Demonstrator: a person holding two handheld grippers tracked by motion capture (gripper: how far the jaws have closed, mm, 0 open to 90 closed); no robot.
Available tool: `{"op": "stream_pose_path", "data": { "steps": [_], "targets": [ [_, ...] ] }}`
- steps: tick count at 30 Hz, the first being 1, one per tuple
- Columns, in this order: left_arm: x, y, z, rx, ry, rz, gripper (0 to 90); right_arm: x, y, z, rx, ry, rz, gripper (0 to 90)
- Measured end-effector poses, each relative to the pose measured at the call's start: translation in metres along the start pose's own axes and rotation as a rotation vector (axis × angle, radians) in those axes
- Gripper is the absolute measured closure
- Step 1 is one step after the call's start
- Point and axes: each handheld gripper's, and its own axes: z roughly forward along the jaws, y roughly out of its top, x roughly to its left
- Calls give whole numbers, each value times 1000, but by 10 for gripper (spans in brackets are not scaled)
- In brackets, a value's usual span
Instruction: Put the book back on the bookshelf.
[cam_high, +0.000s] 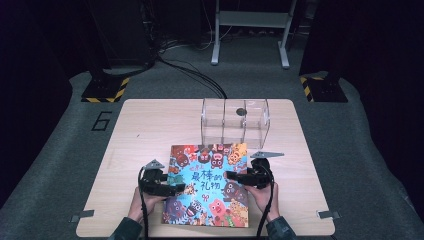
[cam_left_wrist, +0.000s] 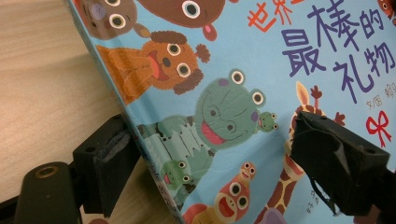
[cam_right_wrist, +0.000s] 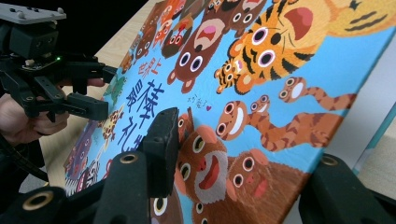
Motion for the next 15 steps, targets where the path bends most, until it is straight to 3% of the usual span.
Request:
{"op": "stream_pose_path", "data": {
  "steps": [3,5,11,12,13,15],
  "targets": [
    [0,2,-3,-9,1,5,196,0,3,0,10,-9,7,517],
    [1,3,-6,-8,6,31,217,0,4,-1,17,-13,14,514],
    [-1,6,-9,-13,16,36,264,-2,8,0,31,-29,16,499],
    [-2,6,-8,-32,21,26,264,-2,8,0,31,-29,16,499],
    [-2,7,-11,-22,27,52,286,-3,9,1,39,-45,21,488],
    [-2,8,-11,-23,29,51,295,-4,10,1,45,-49,28,486]
  ]
}}
